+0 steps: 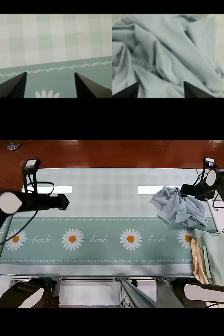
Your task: Fold the shirts.
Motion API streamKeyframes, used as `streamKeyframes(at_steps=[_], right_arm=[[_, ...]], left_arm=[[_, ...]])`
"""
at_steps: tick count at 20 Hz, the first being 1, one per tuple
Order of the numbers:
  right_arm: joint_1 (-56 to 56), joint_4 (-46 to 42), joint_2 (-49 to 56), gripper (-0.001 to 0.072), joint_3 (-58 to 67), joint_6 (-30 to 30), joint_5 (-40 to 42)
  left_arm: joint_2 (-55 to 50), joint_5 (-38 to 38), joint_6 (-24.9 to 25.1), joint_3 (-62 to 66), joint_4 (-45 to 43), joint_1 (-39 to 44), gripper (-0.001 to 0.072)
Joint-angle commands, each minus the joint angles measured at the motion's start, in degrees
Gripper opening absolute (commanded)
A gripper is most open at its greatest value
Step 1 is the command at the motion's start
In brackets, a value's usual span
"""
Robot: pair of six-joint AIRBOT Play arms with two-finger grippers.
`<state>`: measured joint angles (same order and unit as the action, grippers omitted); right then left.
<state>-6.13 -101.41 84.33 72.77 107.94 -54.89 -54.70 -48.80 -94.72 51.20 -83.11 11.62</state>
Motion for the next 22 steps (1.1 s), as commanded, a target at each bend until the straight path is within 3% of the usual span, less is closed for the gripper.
streamKeyframes(at_steps=[1,4,5,6,7,8,10,14,16,22], right_arm=[[-2.1,3.37,5.31,0.0628,-1.46,1.31,5.38],[-2.1,7.72,9.77,0.0627,-1.25,0.17,3.65],[-2.1,9.25,10.64,0.0595,-0.66,-0.63,1.81],[-2.1,10.69,11.06,0.0435,0.31,-2.82,-0.02],[-2.1,12.11,11.08,0.0178,1.7,-6.03,-1.51],[-2.12,13.11,11.08,0.0022,4.09,-8.92,-3.58],[-2.1,11.69,10.88,0.0023,13.53,-10.01,-10.8],[-1.55,12.76,5.2,0.0022,35.1,-12.9,-14.38],[-0.81,15.08,0.37,0.0022,42.66,-14.58,-12.26],[5.03,15.89,-17.4,0.0022,45.59,-19.8,-8.96]], left_arm=[[2.71,14.82,-0.59,-9.09,-0.04,0.9,0.0703],[-0.28,15.19,-0.61,-9.38,0.39,0.9,0.0703],[-1.2,15.19,-0.59,-9.38,1.49,0.9,0.0702],[-2.1,15.19,-0.59,-9.38,2.62,0.9,0.0702],[-2.8,15.23,-0.59,-9.38,3.28,0.9,0.0702],[-3.23,15.32,-0.61,-9.38,3.45,0.9,0.0701],[-2.8,13.16,-0.59,-7.85,3.41,-0.63,0.0701],[1.64,-3.63,-0.13,-0.17,3.43,-5.86,0.0701],[8.22,-5.46,3.91,-2.05,4.42,-4.96,0.0702],[27.69,-7.41,0.48,-13.68,8.7,-1.11,0.0701]])
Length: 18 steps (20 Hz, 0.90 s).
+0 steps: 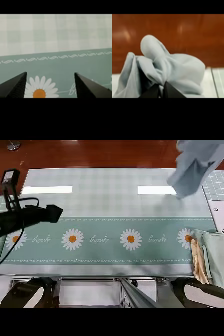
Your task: Fold the shirts.
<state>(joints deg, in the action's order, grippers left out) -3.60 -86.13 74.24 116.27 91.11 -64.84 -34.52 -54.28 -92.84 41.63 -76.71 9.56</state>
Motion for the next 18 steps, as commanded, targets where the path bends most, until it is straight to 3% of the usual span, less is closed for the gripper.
streamKeyframes(at_steps=[1,3,6,9,14,18], right_arm=[[3.72,0.68,-9.64,0.0022,2.1,-3.41,0.92],[6.54,0.72,-13.44,0.0022,2.1,-4.61,-0.26],[12.33,2.58,-15.89,0.0022,1.46,-6.75,-9.03],[21.55,8.59,-15.43,0.0022,-9.01,-7.37,-11.98],[36.81,11.17,-6.82,0.0022,-31.67,-1.01,2.29],[46.16,21.0,10.78,0.0022,-34.49,0.17,13.05]], left_arm=[[8.61,-1.9,-1.4,-4.9,2.67,0.94,0.0702],[8.96,-1.86,-1.6,-5.29,3.37,0.94,0.0701],[7.63,-1.49,-1.6,-5.29,3.93,0.94,0.0701],[4.9,-1.46,-1.57,-5.29,3.93,0.94,0.0701],[0.39,-0.7,-1.57,-5.29,3.89,0.83,0.0701],[-0.94,1.42,-1.57,-5.27,3.87,0.79,0.0701]])
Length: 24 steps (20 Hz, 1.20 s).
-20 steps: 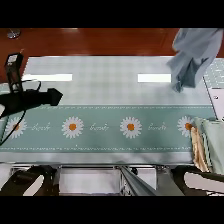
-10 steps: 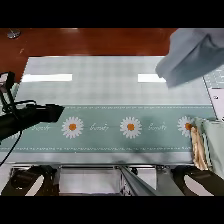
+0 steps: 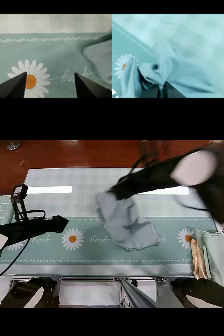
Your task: Fold the shirts.
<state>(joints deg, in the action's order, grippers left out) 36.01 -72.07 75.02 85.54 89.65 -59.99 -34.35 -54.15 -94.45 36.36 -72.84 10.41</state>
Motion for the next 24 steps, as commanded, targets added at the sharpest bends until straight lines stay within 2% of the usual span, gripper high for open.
streamKeyframes(at_steps=[1,2,3,4,5,8,10,12,14,16,18,19,20,21,23,24], right_arm=[[7.91,10.01,14.16,0.0022,-3.76,1.64,10.03],[8.66,13.97,17.33,0.0025,-3.74,1.33,10.78],[8.85,20.0,19.85,0.0195,-3.74,-1.2,10.51],[8.66,25.81,21.18,0.0512,-3.63,-5.64,9.84],[7.43,28.44,21.7,0.0621,-2.62,-8.79,8.63],[-2.6,23.61,19.89,0.0617,2.62,-5.99,2.19],[-12.57,20.09,16.2,0.0617,3.34,-5.9,-6.14],[-22.86,9.29,10.38,0.0617,0.66,-5.81,-15.58],[-32.33,1.16,2.6,0.0617,-8.33,-5.77,-17.03],[-41.92,3.87,-6.14,0.0617,-22.69,-5.27,-10.99],[-48.22,11.74,-13.73,0.0617,-37.16,-6.54,-4.57],[-49.66,15.06,-16.63,0.0617,-42.95,-8.35,-2.78],[-50.18,17.53,-18.86,0.0617,-47.98,-10.01,-2.01],[-50.18,18.97,-20.15,0.0617,-51.6,-10.84,-1.64],[-50.18,22.03,-20.59,0.0617,-56.52,-12.55,-2.25],[-50.18,22.77,-20.61,0.0617,-58.01,-12.94,-2.23]], left_arm=[[-1.22,1.66,0.07,0.0,-0.07,-0.07,0.0701],[-1.25,1.66,0.04,0.0,-0.22,-0.09,0.0701],[-1.33,1.66,0.04,0.0,-0.2,-0.15,0.0701],[-1.44,1.68,0.02,0.0,-0.13,-0.15,0.0702],[-1.64,1.68,0.02,0.0,0.44,-0.13,0.0702],[-3.15,-0.07,1.64,0.04,5.33,0.07,0.0702],[-4.48,-4.85,2.16,0.37,2.73,-1.22,0.0702],[-5.95,-11.19,2.29,0.31,-0.07,-6.73,0.0702],[-7.93,-18.86,3.1,-2.1,3.61,-13.07,0.0702],[-8.15,-18.91,8.15,-7.91,10.25,-15.3,0.0701],[-8.87,-15.28,8.5,-13.0,12.98,-15.41,0.0701],[-9.75,-13.88,12.26,-14.88,16.83,-15.39,0.0702],[-11.06,-13.2,17.29,-16.33,21.86,-15.39,0.0702],[-12.59,-12.17,20.15,-17.35,24.92,-15.39,0.0702],[-16.11,-8.17,22.34,-17.92,26.73,-15.39,0.0702],[-17.64,-6.75,25.38,-17.92,29.62,-15.39,0.0702]])
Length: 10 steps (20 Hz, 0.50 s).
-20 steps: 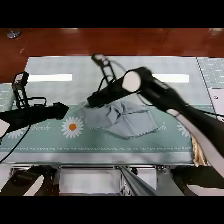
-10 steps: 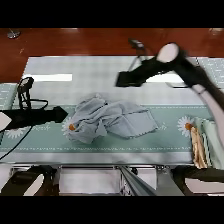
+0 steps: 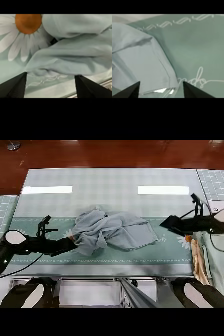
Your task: Fold the shirts.
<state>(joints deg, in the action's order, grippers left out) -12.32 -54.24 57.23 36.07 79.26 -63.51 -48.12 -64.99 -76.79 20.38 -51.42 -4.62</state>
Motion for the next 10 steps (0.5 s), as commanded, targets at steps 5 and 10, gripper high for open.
streamKeyframes(at_steps=[5,10], right_arm=[[4.17,3.72,-2.73,0.0617,-9.97,-1.03,2.47],[12.52,2.38,2.73,0.0617,-9.94,4.52,5.92]], left_arm=[[-9.4,6.88,14.75,-1.33,14.64,3.28,0.0287],[-9.86,5.86,16.35,1.64,14.6,4.04,0.0017]])
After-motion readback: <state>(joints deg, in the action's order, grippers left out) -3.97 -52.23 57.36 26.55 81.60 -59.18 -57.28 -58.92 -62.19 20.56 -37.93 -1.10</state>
